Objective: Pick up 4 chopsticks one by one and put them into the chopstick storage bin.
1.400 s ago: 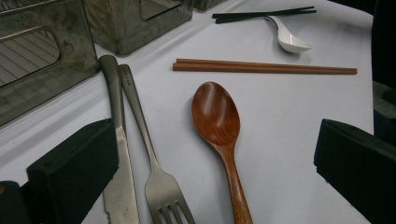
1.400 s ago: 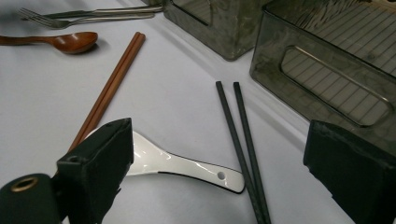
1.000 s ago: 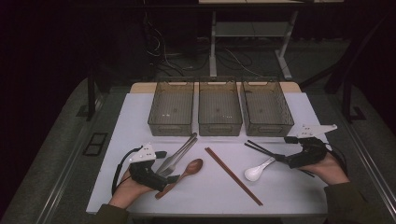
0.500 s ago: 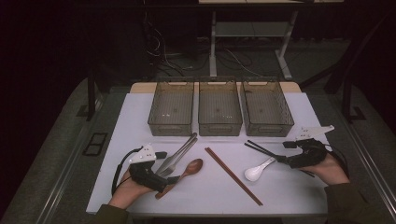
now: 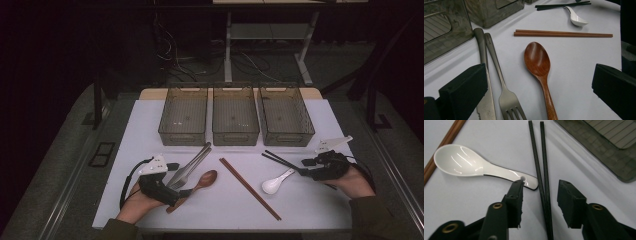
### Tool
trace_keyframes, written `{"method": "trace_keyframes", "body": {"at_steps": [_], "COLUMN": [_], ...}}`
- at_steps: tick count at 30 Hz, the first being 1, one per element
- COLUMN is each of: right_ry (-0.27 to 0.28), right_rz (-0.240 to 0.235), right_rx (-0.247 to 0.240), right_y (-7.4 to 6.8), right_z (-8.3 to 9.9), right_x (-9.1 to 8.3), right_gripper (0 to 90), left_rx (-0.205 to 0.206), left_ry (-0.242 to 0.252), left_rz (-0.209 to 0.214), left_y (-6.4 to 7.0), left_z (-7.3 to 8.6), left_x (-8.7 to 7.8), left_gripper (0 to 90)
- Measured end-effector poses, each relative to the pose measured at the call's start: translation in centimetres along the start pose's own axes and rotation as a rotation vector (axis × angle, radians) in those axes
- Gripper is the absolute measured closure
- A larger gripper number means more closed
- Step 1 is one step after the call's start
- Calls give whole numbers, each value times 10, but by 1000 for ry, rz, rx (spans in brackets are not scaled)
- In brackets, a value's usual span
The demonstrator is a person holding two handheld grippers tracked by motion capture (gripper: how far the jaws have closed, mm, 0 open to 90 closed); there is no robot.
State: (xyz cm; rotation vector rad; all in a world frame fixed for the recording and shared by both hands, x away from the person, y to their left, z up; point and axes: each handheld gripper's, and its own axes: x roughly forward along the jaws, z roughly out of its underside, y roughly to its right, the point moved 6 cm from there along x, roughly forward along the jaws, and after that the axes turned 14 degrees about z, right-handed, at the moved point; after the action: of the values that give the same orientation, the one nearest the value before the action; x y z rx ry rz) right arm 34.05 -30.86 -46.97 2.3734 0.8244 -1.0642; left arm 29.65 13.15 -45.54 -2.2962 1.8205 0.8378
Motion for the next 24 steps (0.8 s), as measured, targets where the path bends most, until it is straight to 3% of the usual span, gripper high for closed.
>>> {"method": "trace_keyframes", "body": {"at_steps": [6, 24], "right_ry": [-25, -57], "right_rz": [0, 3], "right_rx": [-21, -63], "right_y": [1, 2], "right_z": [4, 9], "right_x": [2, 8], "right_gripper": [704, 813], "left_rx": [-3, -4], "left_ry": [4, 2], "left_rz": [4, 9], "left_y": [1, 1], "left_z": [0, 0], "left_x": [1, 1], "left_gripper": [0, 0]}}
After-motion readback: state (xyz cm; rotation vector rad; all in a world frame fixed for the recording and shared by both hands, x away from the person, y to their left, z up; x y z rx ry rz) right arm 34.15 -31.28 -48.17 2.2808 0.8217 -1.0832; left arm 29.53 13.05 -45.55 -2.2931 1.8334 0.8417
